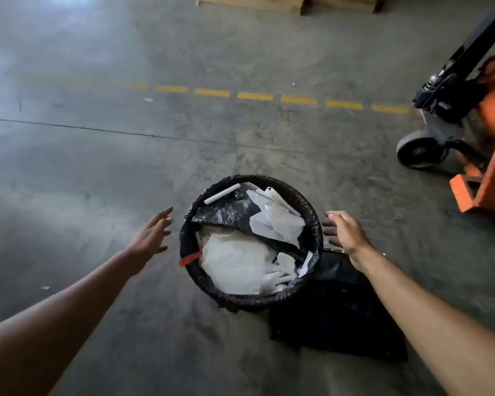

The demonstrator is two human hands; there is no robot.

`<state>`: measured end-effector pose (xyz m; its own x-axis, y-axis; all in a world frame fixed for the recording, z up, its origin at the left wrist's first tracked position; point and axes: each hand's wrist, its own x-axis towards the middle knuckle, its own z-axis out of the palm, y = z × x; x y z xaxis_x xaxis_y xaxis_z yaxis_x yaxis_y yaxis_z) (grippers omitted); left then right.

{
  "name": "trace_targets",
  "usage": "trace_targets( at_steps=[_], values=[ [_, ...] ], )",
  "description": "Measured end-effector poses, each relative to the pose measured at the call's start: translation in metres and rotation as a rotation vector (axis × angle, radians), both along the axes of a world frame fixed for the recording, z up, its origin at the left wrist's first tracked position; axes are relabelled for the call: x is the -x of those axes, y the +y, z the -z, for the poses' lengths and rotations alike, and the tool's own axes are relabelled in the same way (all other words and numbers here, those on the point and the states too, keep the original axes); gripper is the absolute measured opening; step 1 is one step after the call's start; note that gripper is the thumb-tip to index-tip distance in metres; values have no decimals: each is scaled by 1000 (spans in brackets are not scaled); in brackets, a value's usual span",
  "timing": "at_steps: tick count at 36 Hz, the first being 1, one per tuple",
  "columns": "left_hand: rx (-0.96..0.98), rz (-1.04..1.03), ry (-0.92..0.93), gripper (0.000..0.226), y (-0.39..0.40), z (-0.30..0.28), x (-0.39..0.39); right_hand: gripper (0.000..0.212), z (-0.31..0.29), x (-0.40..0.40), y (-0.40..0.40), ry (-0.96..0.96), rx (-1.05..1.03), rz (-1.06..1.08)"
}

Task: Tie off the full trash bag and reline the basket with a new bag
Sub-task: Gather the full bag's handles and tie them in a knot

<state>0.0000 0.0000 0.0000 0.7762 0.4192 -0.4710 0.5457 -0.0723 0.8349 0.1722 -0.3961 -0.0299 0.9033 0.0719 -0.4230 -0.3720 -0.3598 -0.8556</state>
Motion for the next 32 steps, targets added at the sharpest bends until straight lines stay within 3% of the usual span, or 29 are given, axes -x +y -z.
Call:
trace_targets(
  at_steps=[4,7,11,13,16,22,24,29,32],
  values=[
    [239,10,89,41,4,23,-26,37,15,-17,10,179,-178,-3],
    [362,35,112,63,8,48,-46,57,39,-32,9,321,-185,-155],
    [482,115,7,48,-6,48,-58,69,54,-43,-3,364,-119,-309],
    [480,137,-35,43,-4,50,-62,63,37,-38,0,367,-74,-341],
    [486,99,-44,38,4,53,-65,38,23,-37,-7,397,-107,-364],
    [477,114,17,25,7,52,-74,17,6,-29,-20,456,-156,-393],
    [444,86,35,14,4,51,-77,18,5,-24,-22,453,-192,-402],
    [350,-72,-42,19,0,47,-75,15,11,-17,-27,311,-193,-376],
    [197,-152,-156,20,-5,39,-75,10,8,-19,-18,210,-153,-303]
  ],
)
